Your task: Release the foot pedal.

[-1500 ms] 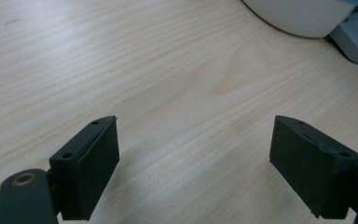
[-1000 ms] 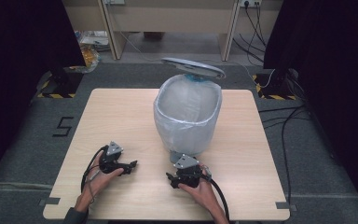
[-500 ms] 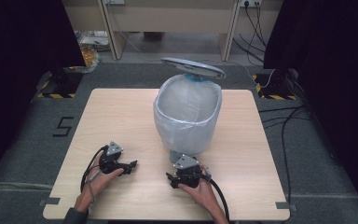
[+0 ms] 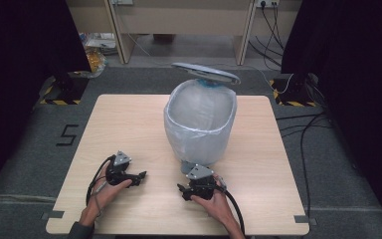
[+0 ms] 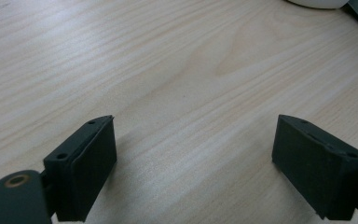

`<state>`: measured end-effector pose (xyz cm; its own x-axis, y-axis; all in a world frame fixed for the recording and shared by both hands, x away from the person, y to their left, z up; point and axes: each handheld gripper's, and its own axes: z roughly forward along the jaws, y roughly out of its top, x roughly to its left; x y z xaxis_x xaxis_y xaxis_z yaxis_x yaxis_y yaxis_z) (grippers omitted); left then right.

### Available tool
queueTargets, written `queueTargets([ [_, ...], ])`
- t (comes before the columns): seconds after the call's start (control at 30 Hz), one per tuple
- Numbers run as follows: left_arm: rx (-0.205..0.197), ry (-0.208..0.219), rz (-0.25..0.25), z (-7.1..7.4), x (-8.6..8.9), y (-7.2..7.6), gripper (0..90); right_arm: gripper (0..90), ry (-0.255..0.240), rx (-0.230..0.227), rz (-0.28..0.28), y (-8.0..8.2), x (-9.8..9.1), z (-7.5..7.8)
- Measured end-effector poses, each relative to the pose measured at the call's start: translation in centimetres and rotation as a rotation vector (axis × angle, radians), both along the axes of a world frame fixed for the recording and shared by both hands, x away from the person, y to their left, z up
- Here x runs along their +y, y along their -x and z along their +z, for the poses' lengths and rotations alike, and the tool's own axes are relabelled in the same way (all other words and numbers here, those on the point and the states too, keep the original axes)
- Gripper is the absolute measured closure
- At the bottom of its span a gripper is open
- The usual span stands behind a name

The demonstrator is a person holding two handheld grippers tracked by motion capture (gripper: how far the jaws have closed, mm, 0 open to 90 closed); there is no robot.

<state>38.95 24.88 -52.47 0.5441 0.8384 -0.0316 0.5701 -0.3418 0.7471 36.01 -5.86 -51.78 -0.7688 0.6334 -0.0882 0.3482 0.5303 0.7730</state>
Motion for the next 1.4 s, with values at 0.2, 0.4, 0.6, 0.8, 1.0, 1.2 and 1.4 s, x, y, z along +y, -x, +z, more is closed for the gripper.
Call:
queueTargets([
  [0.2,0.0,-0.002,0.001,0.0,0.0,0.0,12.8,22.8,-0.016,-0.003,-0.001,0.0,-0.1,0.1],
  [0.4,0.001,-0.003,0.001,0.0,0.0,0.0,12.7,22.9,-0.024,-0.006,-0.005,0.1,-0.1,0.2],
  [0.6,0.001,-0.004,0.001,0.0,0.0,0.0,12.7,22.9,-0.027,-0.009,-0.009,0.1,-0.1,0.3],
  [0.8,0.002,-0.004,0.001,0.0,0.0,0.0,12.7,22.9,-0.034,-0.016,-0.013,0.2,-0.2,0.4],
  [1.0,0.001,-0.003,0.002,0.0,0.0,0.0,12.8,22.9,-0.065,-0.031,-0.02,0.4,-0.4,0.8],
  [1.2,0.0,-0.001,0.004,0.0,0.0,0.0,12.8,23.0,-0.1,-0.004,-0.028,0.3,-0.6,1.2],
  [1.4,0.0,-0.001,0.005,0.0,0.0,0.0,12.8,22.5,-0.113,0.001,-0.026,0.6,-0.9,1.4],
])
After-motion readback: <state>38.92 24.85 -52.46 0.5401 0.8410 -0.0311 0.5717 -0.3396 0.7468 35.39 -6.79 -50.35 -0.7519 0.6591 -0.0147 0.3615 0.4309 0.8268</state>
